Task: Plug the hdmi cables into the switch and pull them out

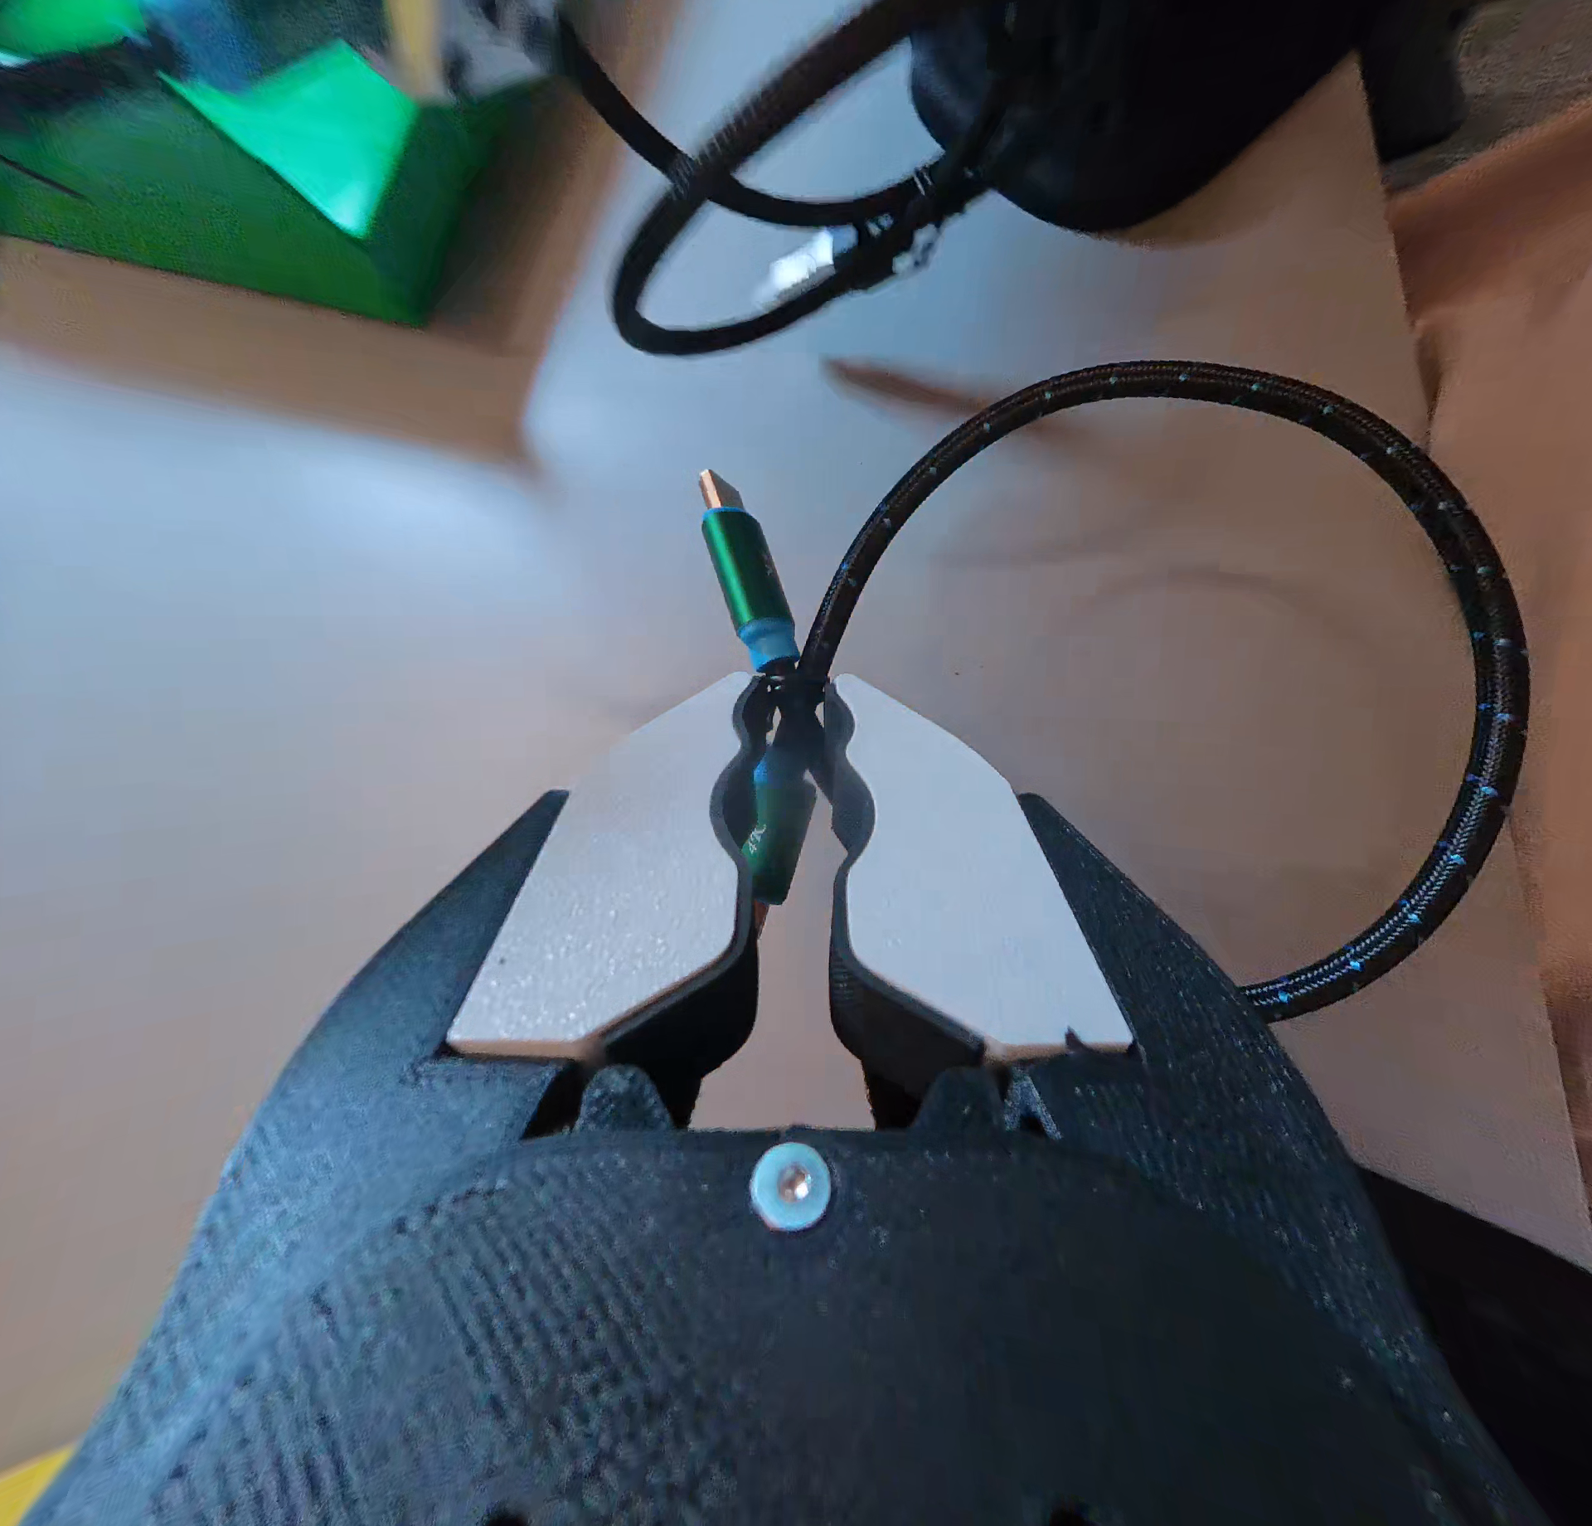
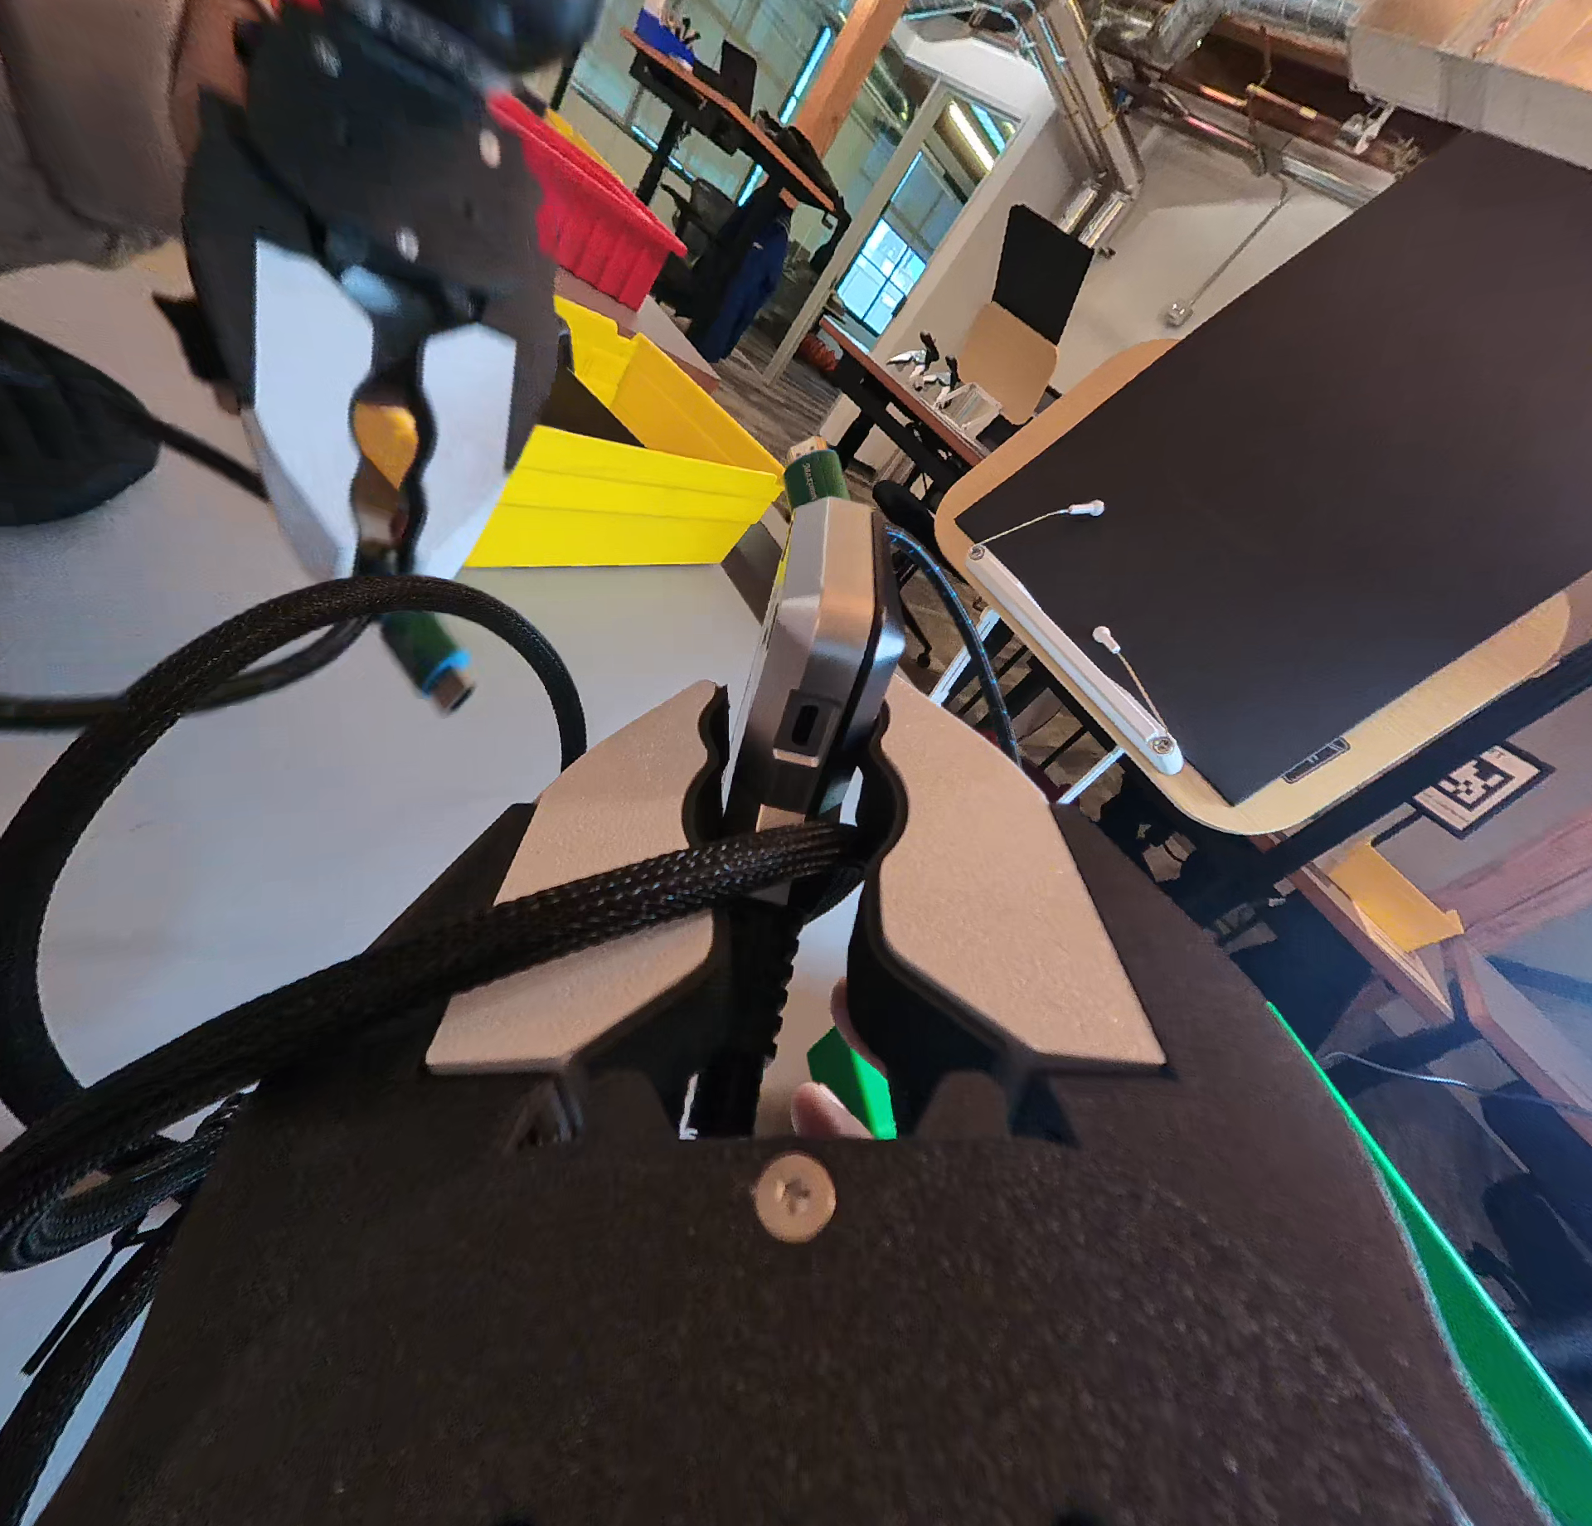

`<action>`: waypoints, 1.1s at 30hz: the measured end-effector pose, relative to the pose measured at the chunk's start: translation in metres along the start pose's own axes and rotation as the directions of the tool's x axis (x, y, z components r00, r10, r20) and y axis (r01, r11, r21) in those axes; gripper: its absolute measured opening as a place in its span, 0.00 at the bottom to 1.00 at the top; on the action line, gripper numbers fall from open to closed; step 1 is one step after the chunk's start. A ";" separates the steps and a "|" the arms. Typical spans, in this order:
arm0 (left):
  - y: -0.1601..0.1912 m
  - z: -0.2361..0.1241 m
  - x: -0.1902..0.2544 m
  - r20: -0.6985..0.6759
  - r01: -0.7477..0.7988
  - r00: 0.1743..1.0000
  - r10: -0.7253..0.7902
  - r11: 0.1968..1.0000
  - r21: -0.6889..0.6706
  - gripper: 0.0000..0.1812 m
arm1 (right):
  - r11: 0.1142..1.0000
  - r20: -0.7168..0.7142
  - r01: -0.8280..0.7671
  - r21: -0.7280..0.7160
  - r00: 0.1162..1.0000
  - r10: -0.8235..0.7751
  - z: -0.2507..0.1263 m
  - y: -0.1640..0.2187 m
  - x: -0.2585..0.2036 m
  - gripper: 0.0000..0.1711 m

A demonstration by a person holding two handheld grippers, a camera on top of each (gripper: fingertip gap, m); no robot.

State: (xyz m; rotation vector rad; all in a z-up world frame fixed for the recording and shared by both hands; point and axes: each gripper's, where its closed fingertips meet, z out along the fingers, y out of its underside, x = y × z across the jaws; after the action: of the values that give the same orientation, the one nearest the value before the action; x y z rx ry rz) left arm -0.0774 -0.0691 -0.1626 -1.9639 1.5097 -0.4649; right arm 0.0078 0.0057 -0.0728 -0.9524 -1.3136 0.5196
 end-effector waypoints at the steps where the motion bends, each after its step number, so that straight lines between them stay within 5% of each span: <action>1: 0.006 0.010 0.003 -0.041 0.000 0.999 0.000 1.000 -0.011 0.07 | 1.000 -0.003 0.004 0.007 1.000 -0.004 -0.001 0.000 0.001 0.16; 6: 0.032 0.045 0.004 -0.081 0.020 0.996 -0.023 0.999 -0.045 0.07 | 1.000 -0.010 0.017 0.023 1.000 -0.017 -0.001 0.002 0.004 0.16; 18: 0.038 0.048 0.004 0.038 -0.012 0.999 0.012 1.000 -0.007 0.07 | 0.989 0.037 0.146 0.003 0.989 -0.146 0.001 0.005 -0.012 0.16; 33: -0.007 0.015 0.004 0.129 -0.080 0.991 0.039 0.940 0.331 0.07 | 0.936 0.069 0.340 -0.092 0.940 -0.335 0.011 0.028 -0.028 0.16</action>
State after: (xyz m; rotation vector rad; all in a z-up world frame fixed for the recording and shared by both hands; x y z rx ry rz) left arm -0.0615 -0.0675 -0.1697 -1.6459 1.3121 -0.5296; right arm -0.0033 0.0017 -0.1125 -0.7774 -1.5257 0.2131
